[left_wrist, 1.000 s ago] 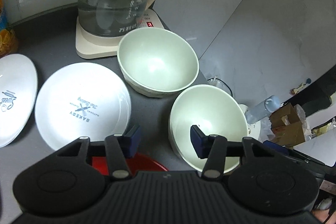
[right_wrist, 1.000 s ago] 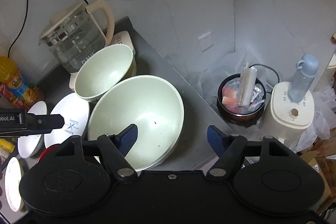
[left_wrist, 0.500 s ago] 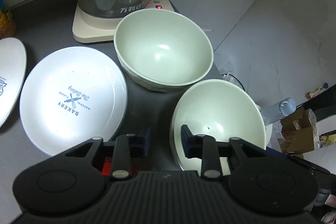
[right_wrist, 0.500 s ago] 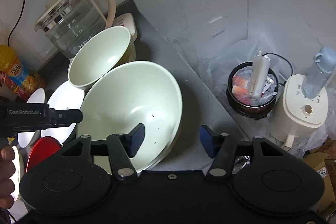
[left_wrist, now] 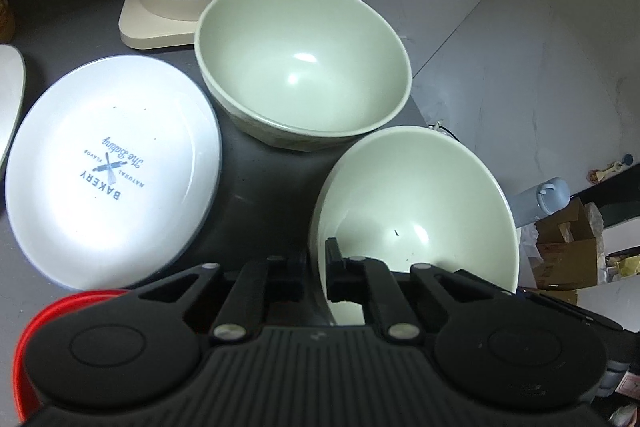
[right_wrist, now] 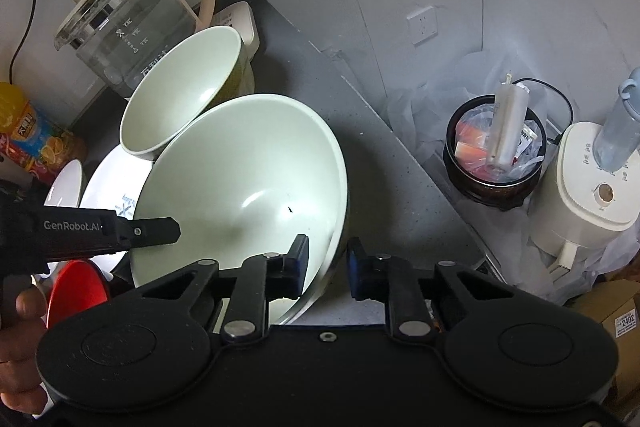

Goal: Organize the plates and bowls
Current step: 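Lift the pale green bowl with both grippers and carry it over the red bowl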

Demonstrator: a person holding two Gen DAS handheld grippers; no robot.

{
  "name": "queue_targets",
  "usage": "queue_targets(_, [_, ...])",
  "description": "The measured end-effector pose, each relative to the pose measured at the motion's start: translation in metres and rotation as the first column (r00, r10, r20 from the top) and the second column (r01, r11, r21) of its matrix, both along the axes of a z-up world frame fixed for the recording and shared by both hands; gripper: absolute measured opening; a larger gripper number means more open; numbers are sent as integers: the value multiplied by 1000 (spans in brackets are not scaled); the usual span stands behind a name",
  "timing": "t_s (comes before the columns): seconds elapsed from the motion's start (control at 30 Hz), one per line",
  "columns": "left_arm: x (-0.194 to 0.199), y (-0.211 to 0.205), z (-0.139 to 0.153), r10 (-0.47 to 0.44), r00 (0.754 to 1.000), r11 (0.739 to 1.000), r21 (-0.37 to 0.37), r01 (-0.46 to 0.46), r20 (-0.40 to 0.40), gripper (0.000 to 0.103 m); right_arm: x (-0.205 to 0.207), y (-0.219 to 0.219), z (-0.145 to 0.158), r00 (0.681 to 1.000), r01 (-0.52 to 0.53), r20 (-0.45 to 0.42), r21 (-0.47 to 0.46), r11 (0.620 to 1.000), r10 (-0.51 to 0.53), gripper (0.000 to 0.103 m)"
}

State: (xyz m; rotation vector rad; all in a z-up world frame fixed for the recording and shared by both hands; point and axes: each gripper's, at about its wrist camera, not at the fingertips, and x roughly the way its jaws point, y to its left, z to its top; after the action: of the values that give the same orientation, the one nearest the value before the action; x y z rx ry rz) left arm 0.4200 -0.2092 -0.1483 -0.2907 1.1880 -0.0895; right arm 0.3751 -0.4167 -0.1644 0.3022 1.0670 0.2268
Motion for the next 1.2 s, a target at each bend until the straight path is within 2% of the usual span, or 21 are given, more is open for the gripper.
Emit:
queue_targets(0.2, [-4, 1, 9, -4, 1000, 1000, -14, 5, 26, 7, -3, -1, 7, 1000, 6, 16, 3, 1000, -6, 20])
queue_targets(0.43, [-17, 11, 34, -3, 996, 1000, -22, 5, 85, 7, -10, 2, 31, 998, 6, 60, 22, 1000, -8, 20])
queue_targets(0.6, [-30, 21, 51, -3, 990, 1000, -4, 4, 138, 7, -13, 5, 47, 998, -3, 68, 76, 997, -3, 21])
queue_targets(0.8, [-44, 37, 68, 22, 984, 1000, -13, -20, 175, 7, -19, 19, 64, 994, -28, 107, 76, 997, 20, 21])
queue_targets(1.2, [-78, 70, 87, 56, 978, 998, -40, -49, 201, 8, -39, 50, 87, 986, -87, 145, 62, 994, 77, 21])
